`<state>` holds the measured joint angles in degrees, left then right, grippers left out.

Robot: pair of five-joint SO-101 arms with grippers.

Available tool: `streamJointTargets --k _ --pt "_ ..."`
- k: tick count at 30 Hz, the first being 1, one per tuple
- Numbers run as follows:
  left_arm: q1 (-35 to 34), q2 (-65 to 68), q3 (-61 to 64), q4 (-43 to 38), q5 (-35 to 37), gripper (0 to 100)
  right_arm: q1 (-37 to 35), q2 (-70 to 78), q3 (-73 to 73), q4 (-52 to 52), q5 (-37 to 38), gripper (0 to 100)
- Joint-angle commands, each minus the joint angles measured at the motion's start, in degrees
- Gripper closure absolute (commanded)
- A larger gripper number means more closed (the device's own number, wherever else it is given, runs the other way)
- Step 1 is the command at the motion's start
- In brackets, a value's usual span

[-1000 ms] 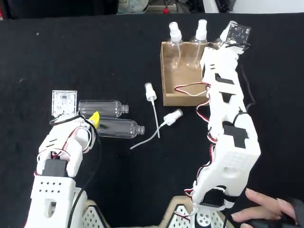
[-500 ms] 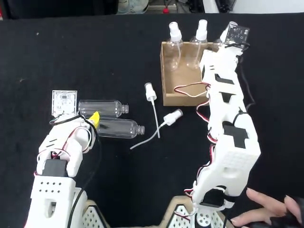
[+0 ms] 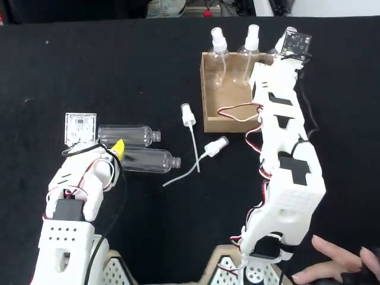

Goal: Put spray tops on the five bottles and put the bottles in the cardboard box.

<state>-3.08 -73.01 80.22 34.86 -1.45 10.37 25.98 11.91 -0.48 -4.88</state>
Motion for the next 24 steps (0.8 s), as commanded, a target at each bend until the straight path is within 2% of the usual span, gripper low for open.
streamJointTargets --k 1,6,24 --pt "-0.31 -0.18 -0.57 -1.58 0.35 81 1.05 -3.3 -3.3 0.53 -0.35 62.0" --pt "-0.31 -0.18 -0.57 -1.58 0.26 81 0.62 -6.11 -2.59 3.96 -0.44 61.6" --pt "-0.31 -0.18 -0.66 -1.58 0.26 81 1.67 -6.73 -2.51 4.31 -0.26 61.9"
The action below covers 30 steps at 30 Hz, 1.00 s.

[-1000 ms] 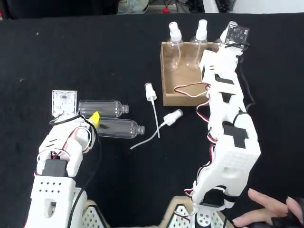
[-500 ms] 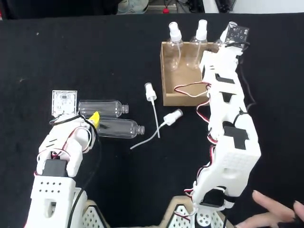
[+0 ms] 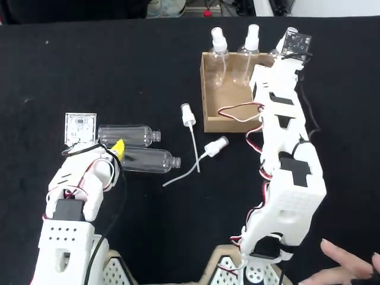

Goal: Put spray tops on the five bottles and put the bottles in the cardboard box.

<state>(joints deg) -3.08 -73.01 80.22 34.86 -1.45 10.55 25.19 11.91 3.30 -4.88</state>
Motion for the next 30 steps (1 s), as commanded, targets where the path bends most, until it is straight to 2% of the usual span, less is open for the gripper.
streamJointTargets --k 1,30 --pt "-0.31 -0.18 -0.66 -1.58 0.26 81 1.41 -5.93 -2.51 0.53 -0.26 61.9" --pt "-0.31 -0.18 -0.66 -1.58 0.26 81 1.41 -12.0 4.88 0.53 -0.09 61.9"
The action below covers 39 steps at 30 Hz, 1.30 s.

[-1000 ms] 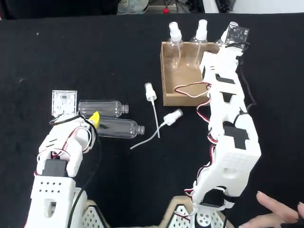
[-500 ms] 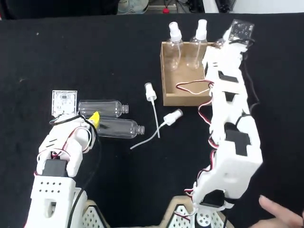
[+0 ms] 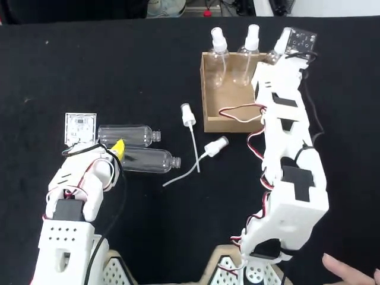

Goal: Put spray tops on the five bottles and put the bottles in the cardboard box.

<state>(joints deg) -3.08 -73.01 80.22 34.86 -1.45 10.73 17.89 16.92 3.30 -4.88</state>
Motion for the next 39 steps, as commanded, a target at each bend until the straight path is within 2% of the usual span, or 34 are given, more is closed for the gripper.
streamJointTargets --k 1,12,23,33,36,39 --pt "-0.31 -0.18 -0.66 -1.58 0.26 81 1.23 -4.7 0.04 0.53 -0.09 61.9" --pt "-0.31 -0.18 -0.66 -1.58 0.26 81 1.14 -4.7 0.4 0.79 -0.09 61.9" --pt "-0.31 -0.18 -0.66 -1.58 0.26 81 1.23 -11.56 1.19 8.0 -0.09 61.9" --pt "-0.31 -0.18 -0.66 -1.58 0.26 81 1.41 -20.35 11.47 8.35 -0.09 62.0" --pt "-0.48 -0.18 -0.66 -1.58 0.26 81 1.41 -27.21 18.51 8.62 -0.09 62.0" --pt "-0.84 -0.18 -0.66 -1.58 0.26 81 0.88 -36.79 25.01 13.1 -0.09 62.0"
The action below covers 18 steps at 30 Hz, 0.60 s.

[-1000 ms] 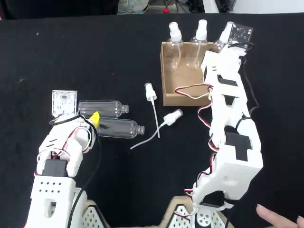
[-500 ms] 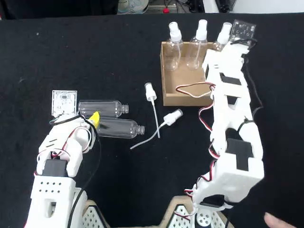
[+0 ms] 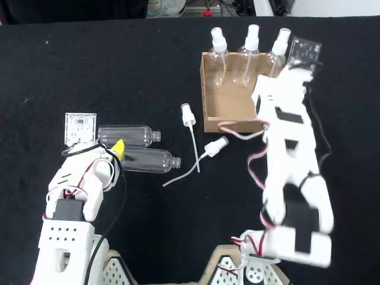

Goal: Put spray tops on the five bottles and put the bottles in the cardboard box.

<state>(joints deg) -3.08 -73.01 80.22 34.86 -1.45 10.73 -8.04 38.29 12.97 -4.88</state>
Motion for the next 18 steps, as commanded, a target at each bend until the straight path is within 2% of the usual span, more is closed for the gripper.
streamJointTargets --k 1,6,10,13,18 --pt "-0.84 -0.18 -0.66 -1.58 0.26 81 0.44 -14.37 5.23 5.63 -0.09 62.0" --pt "-0.92 -0.18 -0.66 -1.49 0.18 81 -4.84 -33.19 9.54 19.6 -0.09 62.0" --pt "-3.74 -0.18 -1.01 -1.67 0.62 81 -14.59 -45.41 12.09 28.13 -0.18 62.0" --pt "-8.22 -0.18 -1.71 -1.76 1.76 81 -25.41 -50.24 15.6 28.84 -0.09 62.0" --pt "-17.01 -0.18 -2.59 -2.29 10.81 81 -42.37 -49.27 21.23 23.74 -0.44 62.0"
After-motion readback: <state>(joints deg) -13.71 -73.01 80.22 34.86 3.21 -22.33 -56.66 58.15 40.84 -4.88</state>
